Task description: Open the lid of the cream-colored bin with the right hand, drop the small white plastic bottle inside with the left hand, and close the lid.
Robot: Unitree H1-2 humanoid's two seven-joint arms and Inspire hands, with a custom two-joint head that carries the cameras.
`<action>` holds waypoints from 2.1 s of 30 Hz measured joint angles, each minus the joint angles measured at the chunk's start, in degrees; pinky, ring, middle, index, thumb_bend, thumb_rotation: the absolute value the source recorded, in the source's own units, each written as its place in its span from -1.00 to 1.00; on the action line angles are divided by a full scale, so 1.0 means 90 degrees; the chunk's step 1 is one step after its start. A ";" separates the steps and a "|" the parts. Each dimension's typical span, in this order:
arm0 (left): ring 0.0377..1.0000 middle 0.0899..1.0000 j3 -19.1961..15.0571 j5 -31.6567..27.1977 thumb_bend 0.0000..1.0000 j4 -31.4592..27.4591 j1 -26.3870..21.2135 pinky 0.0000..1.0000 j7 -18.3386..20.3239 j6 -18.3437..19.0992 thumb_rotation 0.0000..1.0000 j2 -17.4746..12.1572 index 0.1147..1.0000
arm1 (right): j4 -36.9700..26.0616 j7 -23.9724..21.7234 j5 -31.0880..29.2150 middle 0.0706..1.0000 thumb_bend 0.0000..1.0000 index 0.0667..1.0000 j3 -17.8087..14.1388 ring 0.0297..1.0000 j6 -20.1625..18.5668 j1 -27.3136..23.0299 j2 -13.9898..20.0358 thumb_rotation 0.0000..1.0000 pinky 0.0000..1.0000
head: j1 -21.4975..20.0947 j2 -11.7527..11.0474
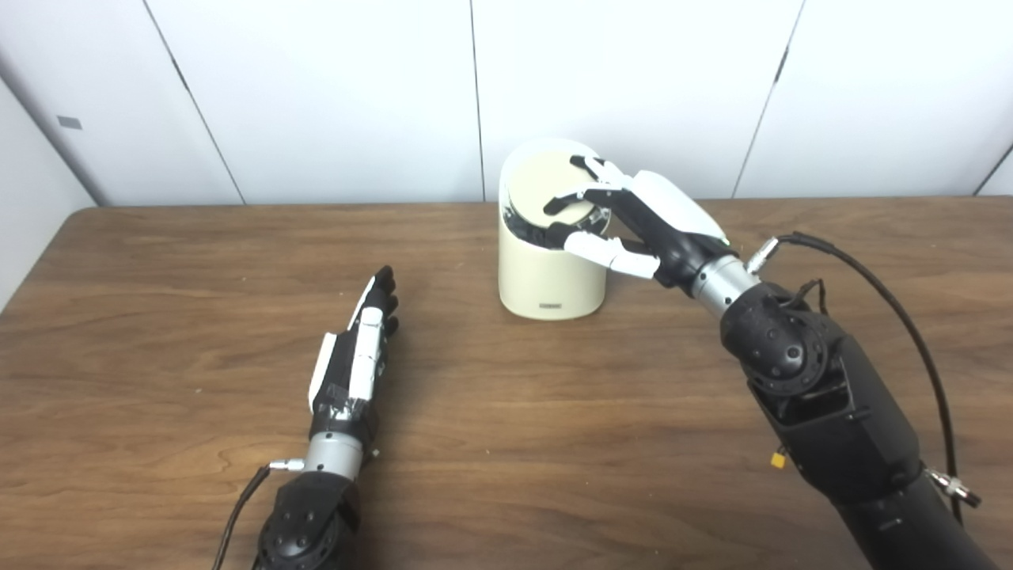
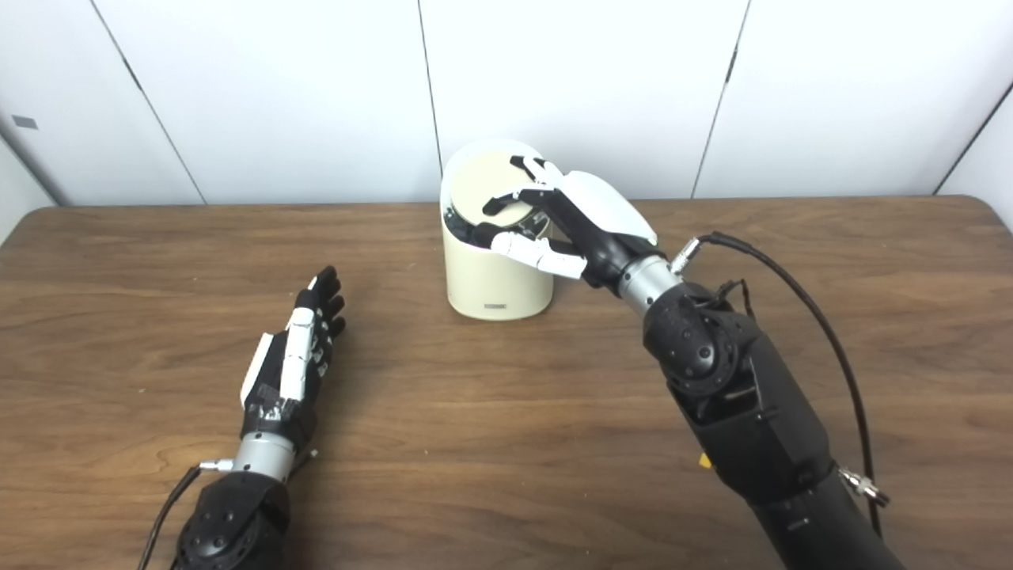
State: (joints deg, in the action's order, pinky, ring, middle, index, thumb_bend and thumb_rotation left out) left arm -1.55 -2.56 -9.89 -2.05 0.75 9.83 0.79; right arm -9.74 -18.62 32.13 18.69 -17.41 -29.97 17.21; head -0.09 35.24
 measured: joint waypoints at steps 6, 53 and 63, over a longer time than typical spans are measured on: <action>1.00 1.00 0.0024 -0.0004 0.22 -0.0028 -0.0011 1.00 -0.0030 0.0000 1.00 0.0011 0.99 | 0.0175 0.0006 0.0093 1.00 0.06 0.47 0.0044 1.00 0.0252 0.0014 0.0101 0.97 1.00 | 0.0000 0.0010; 1.00 0.99 -0.0165 -0.0041 0.27 -0.0348 0.0242 1.00 -0.0053 0.0010 1.00 -0.0258 0.98 | -0.1161 0.0396 -0.1269 0.97 0.16 0.92 -0.2197 0.99 0.0189 0.2499 -0.0205 1.00 0.97 | 0.0068 0.0068; 1.00 1.00 -0.0440 -0.0267 0.21 -0.0527 0.1017 1.00 0.0083 -0.0557 0.99 -0.0509 1.00 | -0.0575 0.0646 -0.3661 1.00 0.32 1.00 -0.2990 1.00 0.0334 0.3347 -0.1115 1.00 1.00 | 0.0059 0.0107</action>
State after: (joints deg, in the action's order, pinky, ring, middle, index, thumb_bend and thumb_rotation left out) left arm -5.50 -4.96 -14.63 7.10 1.50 4.82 -3.79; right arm -14.91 -12.81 -0.82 -8.22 -14.40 0.16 7.17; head 0.44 36.21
